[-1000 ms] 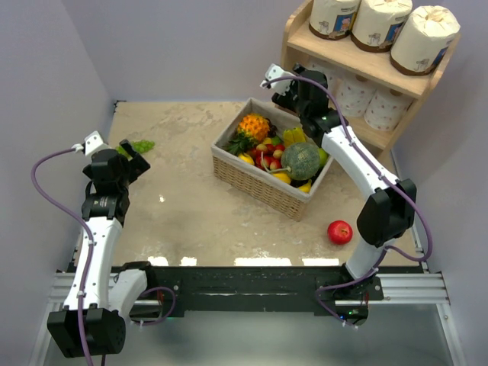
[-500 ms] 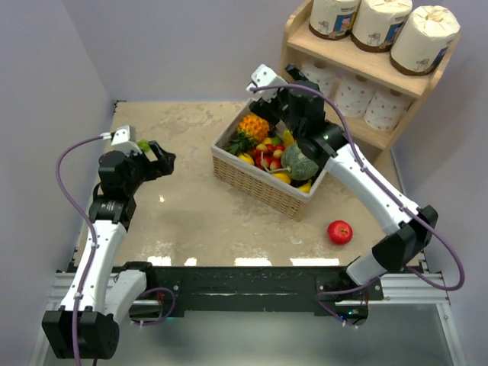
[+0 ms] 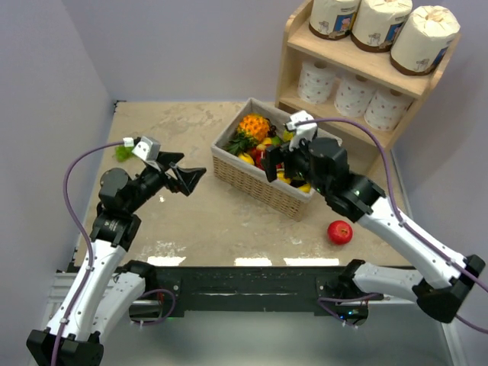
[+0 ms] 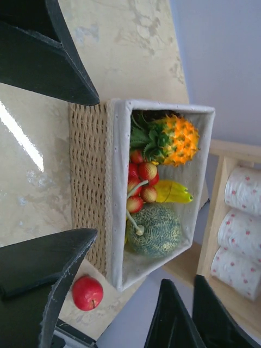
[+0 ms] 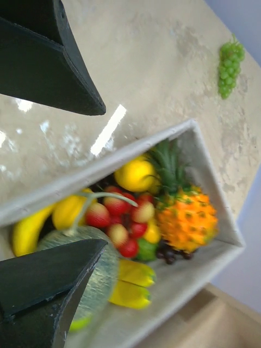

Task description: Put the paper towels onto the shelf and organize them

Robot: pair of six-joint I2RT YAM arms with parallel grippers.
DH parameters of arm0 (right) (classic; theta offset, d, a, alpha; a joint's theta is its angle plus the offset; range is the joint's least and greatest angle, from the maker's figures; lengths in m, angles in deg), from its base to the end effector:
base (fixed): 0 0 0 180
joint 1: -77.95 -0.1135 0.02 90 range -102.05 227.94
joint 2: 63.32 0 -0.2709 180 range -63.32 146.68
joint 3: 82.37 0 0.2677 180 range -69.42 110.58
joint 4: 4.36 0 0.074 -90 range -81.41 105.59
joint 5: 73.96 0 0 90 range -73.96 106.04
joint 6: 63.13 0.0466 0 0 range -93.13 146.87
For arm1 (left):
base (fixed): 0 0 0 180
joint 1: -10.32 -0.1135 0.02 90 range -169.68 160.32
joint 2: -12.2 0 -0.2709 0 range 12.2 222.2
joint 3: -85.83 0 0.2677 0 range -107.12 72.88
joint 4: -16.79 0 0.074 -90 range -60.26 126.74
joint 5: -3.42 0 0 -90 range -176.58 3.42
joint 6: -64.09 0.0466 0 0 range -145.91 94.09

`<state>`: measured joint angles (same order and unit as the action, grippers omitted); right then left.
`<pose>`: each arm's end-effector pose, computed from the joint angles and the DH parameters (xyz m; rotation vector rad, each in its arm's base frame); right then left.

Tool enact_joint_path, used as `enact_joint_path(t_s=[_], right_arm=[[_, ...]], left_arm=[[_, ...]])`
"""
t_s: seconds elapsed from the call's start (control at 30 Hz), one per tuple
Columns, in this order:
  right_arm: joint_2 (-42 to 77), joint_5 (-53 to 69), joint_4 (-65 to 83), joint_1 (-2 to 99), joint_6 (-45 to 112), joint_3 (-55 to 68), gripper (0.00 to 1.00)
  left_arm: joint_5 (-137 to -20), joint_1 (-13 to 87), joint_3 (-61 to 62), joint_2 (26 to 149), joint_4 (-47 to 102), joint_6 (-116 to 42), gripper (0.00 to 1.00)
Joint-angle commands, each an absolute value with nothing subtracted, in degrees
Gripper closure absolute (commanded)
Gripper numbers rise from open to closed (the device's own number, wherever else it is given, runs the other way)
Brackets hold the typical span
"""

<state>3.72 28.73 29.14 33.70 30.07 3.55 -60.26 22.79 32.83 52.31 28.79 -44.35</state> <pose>0.2100 0.1903 0.4194 -0.4943 1.7686 0.3825 0.1806 -0.0611 0.3495 0.2900 1.5842 -0.7772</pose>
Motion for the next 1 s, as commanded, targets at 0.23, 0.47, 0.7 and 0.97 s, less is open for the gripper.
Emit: enact_joint_path(t_s=[0.23,0.47,0.7,0.97], right_arm=[[-10.23,40.56,28.18,33.74,51.3,-8.95,0.01],[-12.96,43.28,24.93,33.65,50.51,-11.15,0.01],[-11.56,45.22,25.29,33.74,50.25,-10.71,0.01],[-11.47,45.57,25.02,33.65,49.63,-10.89,0.01]], left_arm=[[-58.37,23.24,34.65,48.76,23.94,-43.14,0.0],[-61.62,23.24,34.38,48.14,25.6,-42.52,0.0],[-63.91,23.24,34.21,47.44,26.31,-42.26,0.0],[-64.17,23.24,34.3,47.44,26.31,-42.17,0.0]])
